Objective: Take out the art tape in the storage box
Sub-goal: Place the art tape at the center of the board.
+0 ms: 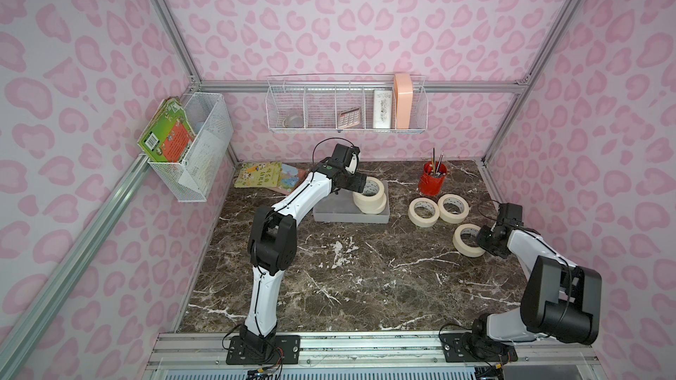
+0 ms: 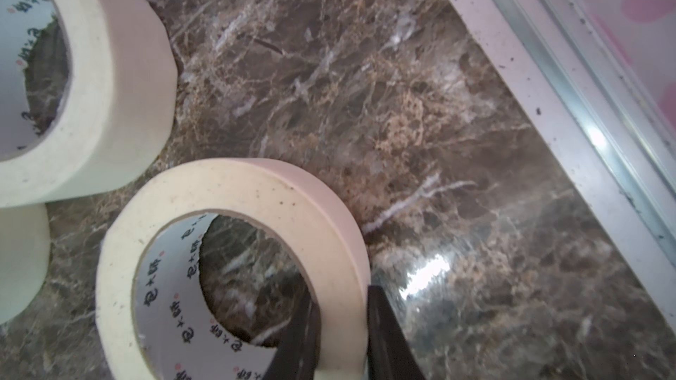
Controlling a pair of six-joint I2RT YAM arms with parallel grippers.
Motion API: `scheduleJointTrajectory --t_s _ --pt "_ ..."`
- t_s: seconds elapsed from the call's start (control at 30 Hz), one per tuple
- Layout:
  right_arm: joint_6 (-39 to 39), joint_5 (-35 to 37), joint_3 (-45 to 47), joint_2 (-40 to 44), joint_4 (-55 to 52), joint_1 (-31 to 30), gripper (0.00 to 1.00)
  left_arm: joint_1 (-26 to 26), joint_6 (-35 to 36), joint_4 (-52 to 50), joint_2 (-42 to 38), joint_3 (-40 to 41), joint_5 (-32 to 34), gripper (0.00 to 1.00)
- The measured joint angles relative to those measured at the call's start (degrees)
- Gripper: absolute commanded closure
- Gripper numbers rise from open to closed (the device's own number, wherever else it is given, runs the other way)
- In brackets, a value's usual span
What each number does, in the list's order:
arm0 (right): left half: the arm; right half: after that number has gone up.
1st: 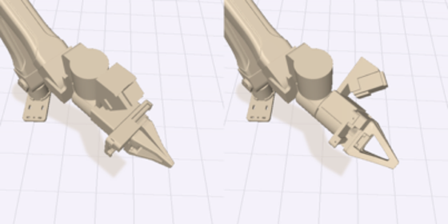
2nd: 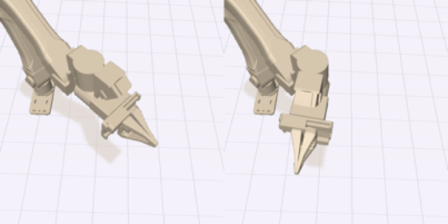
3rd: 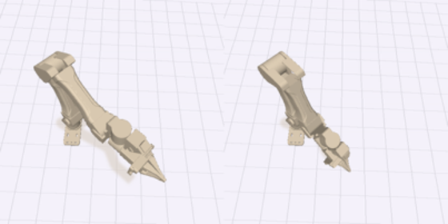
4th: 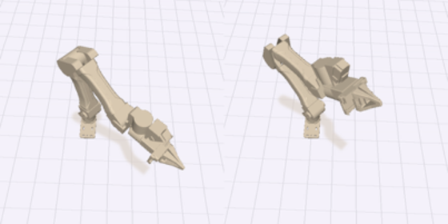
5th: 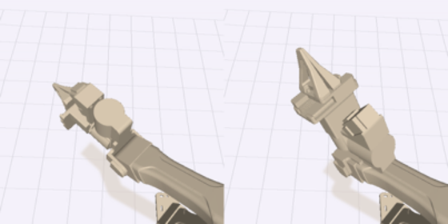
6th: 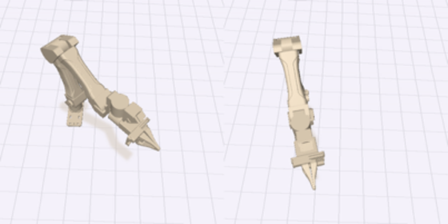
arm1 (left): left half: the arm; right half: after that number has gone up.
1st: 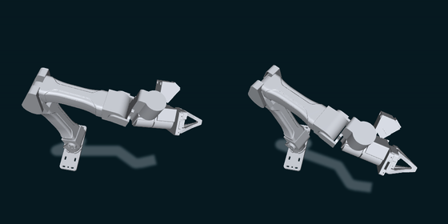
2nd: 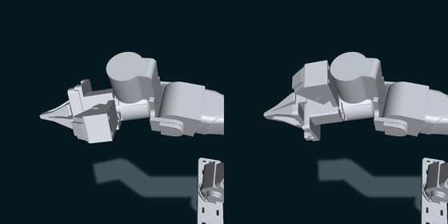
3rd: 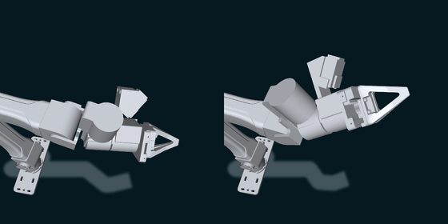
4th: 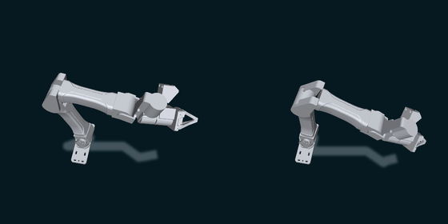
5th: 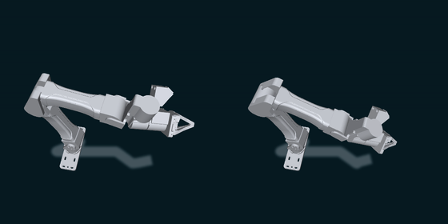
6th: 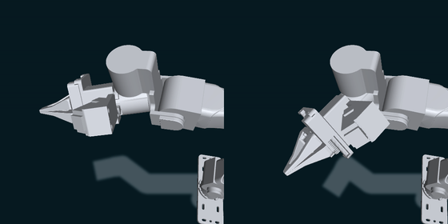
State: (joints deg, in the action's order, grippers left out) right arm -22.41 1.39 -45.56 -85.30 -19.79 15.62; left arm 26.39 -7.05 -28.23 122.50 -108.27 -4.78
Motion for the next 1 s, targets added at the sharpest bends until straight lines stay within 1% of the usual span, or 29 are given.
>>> scheduleJointTrajectory --t_s 0.23,0.27,0.3,0.33,0.37,0.4,0.43,0.47,0.6,0.73,0.87,0.97,1.0 --pt "-0.22 1.84 -6.25 -8.52 5.62 -5.55 1.0 -0.22 0.33 -0.5 -0.11 0.92 0.92 0.21" --pt "-0.22 2.03 -6.91 -9.16 5.81 -6.21 0.98 -0.22 0.35 -0.55 -0.11 0.92 0.92 0.21" --pt "-0.26 2.01 -7.28 -9.44 5.84 -6.56 0.87 -0.22 0.35 -0.57 -0.11 0.92 0.92 0.21" --pt "-0.28 2.08 -7.5 -9.46 5.77 -6.86 0.72 -0.22 0.35 -0.57 -0.11 0.96 0.92 0.21" --pt "-0.37 2.58 -7.56 -9.11 5.4 -7.19 0.61 -0.22 0.35 -0.57 -0.11 1.03 0.94 0.21" --pt "-0.55 3.3 -7.56 -8.39 4.68 -7.45 0.54 -0.22 0.39 -0.59 -0.11 1.05 0.94 0.21" --pt "-0.63 4.55 -7.65 -7.15 3.63 -7.72 0.49 -0.22 0.61 -0.68 -0.11 1.05 0.96 0.21" --pt "-0.28 6.08 -7.89 -5.57 2.64 -7.85 0.46 -0.24 0.83 -0.81 -0.11 1.05 0.96 0.21" --pt "0.22 11.23 -9.53 1.4 -1.29 -9.42 0.44 -0.22 1.01 -1.03 -0.11 1.05 0.96 0.21" --pt "1.66 11.63 -11.54 6.27 -4.33 -13.29 0.44 -0.24 1.01 -1.01 -0.11 1.05 0.94 0.22" --pt "2.58 10.95 -13.88 6.86 -7.28 -18.49 0.45 -0.17 1.01 -0.98 0.13 0.9 0.87 0.23" --pt "2.75 10.05 -15.63 6.29 -8.98 -22.21 0.45 -0.02 0.98 -1.36 1.16 0.09 0.72 0.27" --pt "2.78 9.81 -16.28 6.08 -9.49 -23.63 0.46 0.0 0.96 -1.42 1.6 -0.24 0.68 0.31"
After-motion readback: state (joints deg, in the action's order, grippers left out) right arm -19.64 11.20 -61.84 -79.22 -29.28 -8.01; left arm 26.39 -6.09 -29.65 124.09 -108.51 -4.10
